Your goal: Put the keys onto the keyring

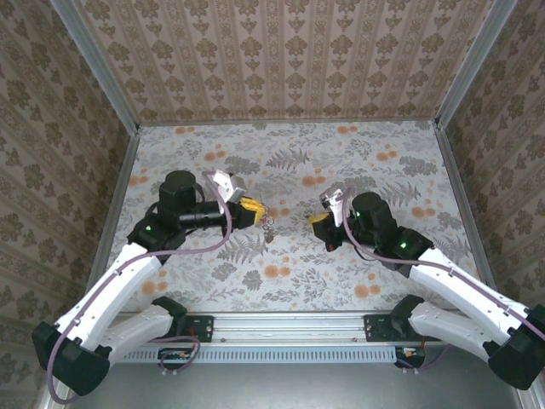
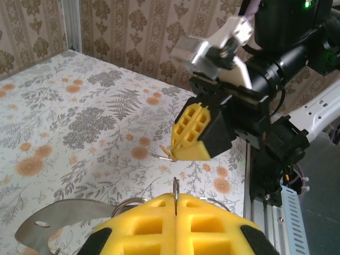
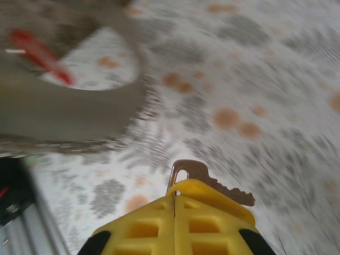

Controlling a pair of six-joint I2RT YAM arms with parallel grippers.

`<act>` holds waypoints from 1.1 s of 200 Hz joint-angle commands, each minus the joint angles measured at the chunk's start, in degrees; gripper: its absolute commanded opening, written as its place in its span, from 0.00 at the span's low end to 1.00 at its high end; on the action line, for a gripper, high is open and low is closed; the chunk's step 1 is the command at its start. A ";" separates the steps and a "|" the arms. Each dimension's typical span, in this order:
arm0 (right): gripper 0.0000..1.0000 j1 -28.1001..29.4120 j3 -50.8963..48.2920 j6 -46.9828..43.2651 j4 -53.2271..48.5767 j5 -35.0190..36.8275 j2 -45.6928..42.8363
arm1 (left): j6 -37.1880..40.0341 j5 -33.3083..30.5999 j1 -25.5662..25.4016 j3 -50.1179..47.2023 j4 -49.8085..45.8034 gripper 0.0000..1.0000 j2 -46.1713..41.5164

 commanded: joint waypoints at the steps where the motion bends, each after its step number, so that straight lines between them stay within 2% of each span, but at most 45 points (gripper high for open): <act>1: 0.00 0.12 3.51 -9.96 5.53 -15.12 1.55 | 6.10 4.27 0.57 4.87 -5.89 0.00 -2.03; 36: 0.00 1.21 9.98 -17.42 3.36 -27.47 5.08 | 11.84 9.26 1.45 8.83 -15.46 0.00 -2.95; 60: 0.00 3.12 12.91 -23.61 -1.42 -27.65 5.18 | 14.56 10.30 1.64 10.84 -19.34 0.00 -2.45; 88: 0.00 4.68 17.38 -26.89 -9.63 -26.35 7.85 | 14.82 9.94 3.01 11.97 -19.02 0.00 -2.23; 105: 0.00 5.15 17.53 -27.29 -11.25 -25.31 8.73 | 15.23 10.17 3.87 12.42 -18.65 0.00 -1.32; 119: 0.00 5.72 17.05 -25.57 -11.09 -20.64 9.31 | 15.41 10.05 4.50 12.51 -18.36 0.00 -0.55; 156: 0.00 4.60 14.48 -15.22 -17.84 1.32 15.71 | 13.21 2.11 6.03 9.90 -18.18 0.00 -1.51; 161: 0.00 4.59 13.39 -13.90 -18.11 3.91 16.74 | 12.53 1.88 7.86 9.12 -17.70 0.00 -1.68; 176: 0.00 4.98 10.03 -12.23 -19.98 7.64 19.61 | 10.42 1.93 8.89 7.06 -15.53 0.00 -2.35; 201: 0.00 5.18 6.13 -6.20 -15.14 14.98 22.10 | 8.30 2.18 10.09 4.97 -13.44 0.00 -3.85; 220: 0.02 5.19 6.67 -4.33 -13.66 15.87 24.58 | 7.41 1.99 11.15 4.02 -14.02 0.00 -4.89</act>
